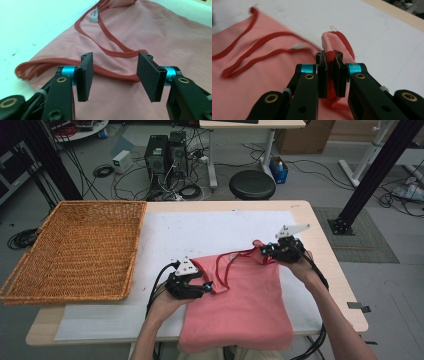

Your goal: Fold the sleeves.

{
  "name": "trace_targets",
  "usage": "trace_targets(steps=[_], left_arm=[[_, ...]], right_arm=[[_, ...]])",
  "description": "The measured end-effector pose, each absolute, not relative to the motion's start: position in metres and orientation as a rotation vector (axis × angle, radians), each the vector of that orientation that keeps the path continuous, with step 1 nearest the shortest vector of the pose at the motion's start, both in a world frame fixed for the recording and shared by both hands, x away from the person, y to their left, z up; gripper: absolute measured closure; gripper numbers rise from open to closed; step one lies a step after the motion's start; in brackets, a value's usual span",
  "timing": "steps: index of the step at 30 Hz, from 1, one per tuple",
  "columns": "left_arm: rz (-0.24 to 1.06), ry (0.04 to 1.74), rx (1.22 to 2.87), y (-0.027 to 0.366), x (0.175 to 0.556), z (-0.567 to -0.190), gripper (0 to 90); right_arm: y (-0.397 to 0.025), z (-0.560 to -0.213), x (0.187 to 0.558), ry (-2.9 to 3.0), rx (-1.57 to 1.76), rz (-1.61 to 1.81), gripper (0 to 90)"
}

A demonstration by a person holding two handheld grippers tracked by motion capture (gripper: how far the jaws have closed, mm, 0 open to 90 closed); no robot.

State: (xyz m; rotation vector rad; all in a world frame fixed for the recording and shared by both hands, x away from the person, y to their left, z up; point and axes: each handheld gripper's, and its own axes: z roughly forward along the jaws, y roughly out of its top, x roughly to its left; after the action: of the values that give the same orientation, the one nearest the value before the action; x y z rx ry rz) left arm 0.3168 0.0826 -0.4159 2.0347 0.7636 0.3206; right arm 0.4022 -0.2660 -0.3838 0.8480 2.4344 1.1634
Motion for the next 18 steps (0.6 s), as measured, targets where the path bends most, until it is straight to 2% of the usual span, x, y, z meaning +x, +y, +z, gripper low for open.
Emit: trace_targets(steps=[5, 14, 16, 17, 18], left_arm=[[0.307, 0.742, 2.049, 0.072, 0.318, -0.418, 47.4], [0.288, 0.711, 2.076, 0.061, 0.317, -0.426, 47.3], [0.281, 0.711, 2.084, 0.060, 0.318, -0.427, 47.3], [0.281, 0.708, 2.086, 0.060, 0.318, -0.427, 47.4], [0.275, 0.703, 2.085, 0.059, 0.318, -0.428, 47.4]], right_arm=[[-0.264, -0.399, 0.362, 2.505, 0.749, 1.186, 83.7], [-0.260, -0.428, 0.331, 2.597, 0.696, 1.204, 83.0], [-0.262, -0.437, 0.325, 2.624, 0.699, 1.160, 79.4], [-0.262, -0.437, 0.322, 2.624, 0.701, 1.162, 74.8], [-0.262, -0.437, 0.322, 2.624, 0.701, 1.162, 74.8]])
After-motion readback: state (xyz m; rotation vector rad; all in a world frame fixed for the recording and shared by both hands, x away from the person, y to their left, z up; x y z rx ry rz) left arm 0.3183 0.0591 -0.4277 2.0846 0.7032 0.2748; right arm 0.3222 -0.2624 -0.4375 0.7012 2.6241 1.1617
